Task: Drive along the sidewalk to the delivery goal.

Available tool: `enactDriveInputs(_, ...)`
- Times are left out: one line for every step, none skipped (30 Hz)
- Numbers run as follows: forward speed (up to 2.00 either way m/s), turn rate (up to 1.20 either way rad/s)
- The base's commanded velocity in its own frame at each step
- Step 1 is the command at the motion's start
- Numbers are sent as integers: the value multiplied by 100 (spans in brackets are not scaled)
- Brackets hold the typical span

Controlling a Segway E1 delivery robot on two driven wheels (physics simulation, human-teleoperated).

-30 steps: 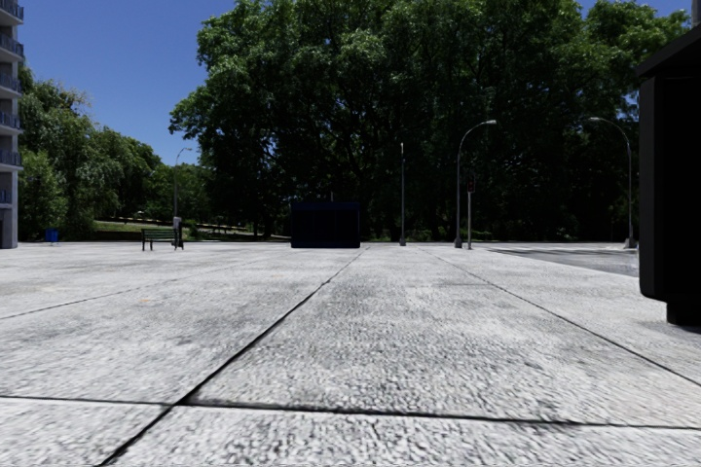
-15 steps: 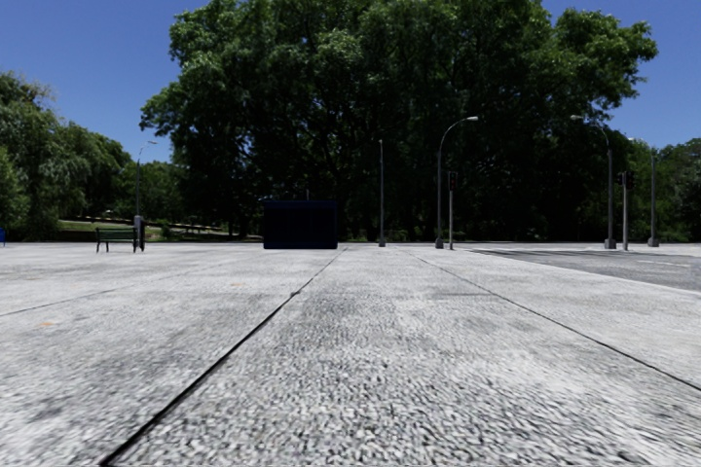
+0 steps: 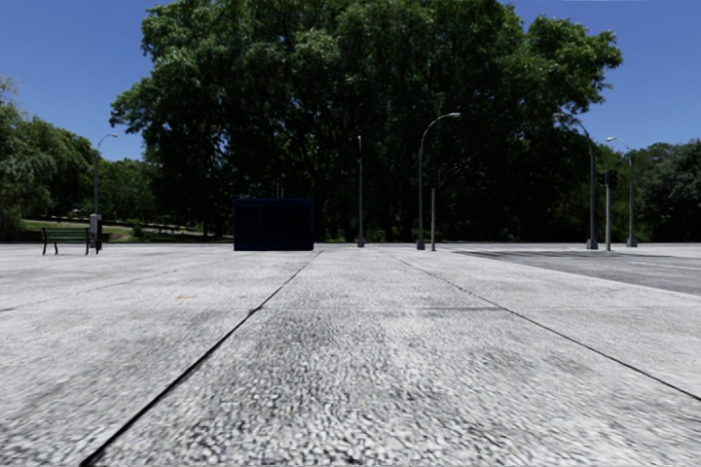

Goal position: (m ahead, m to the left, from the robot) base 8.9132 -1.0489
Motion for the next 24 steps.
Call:
enactDriveInputs(200,-4)
enactDriveInputs(200,-53)
enactDriveInputs(200,-99)
enactDriveInputs(200,-120)
enactDriveInputs(200,-120)
enactDriveInputs(200,-120)
enactDriveInputs(200,-120)
enactDriveInputs(200,-73)
enactDriveInputs(200,-73)
enactDriveInputs(200,-5)
enactDriveInputs(200,0)
enactDriveInputs(200,0)
enactDriveInputs(200,0)
enactDriveInputs(200,0)
enactDriveInputs(200,0)
enactDriveInputs(200,0)
enactDriveInputs(200,0)
enactDriveInputs(200,0)
enactDriveInputs(200,0)
enactDriveInputs(200,0)
enactDriveInputs(200,0)
enactDriveInputs(200,0)
enactDriveInputs(200,0)
enactDriveInputs(200,0)
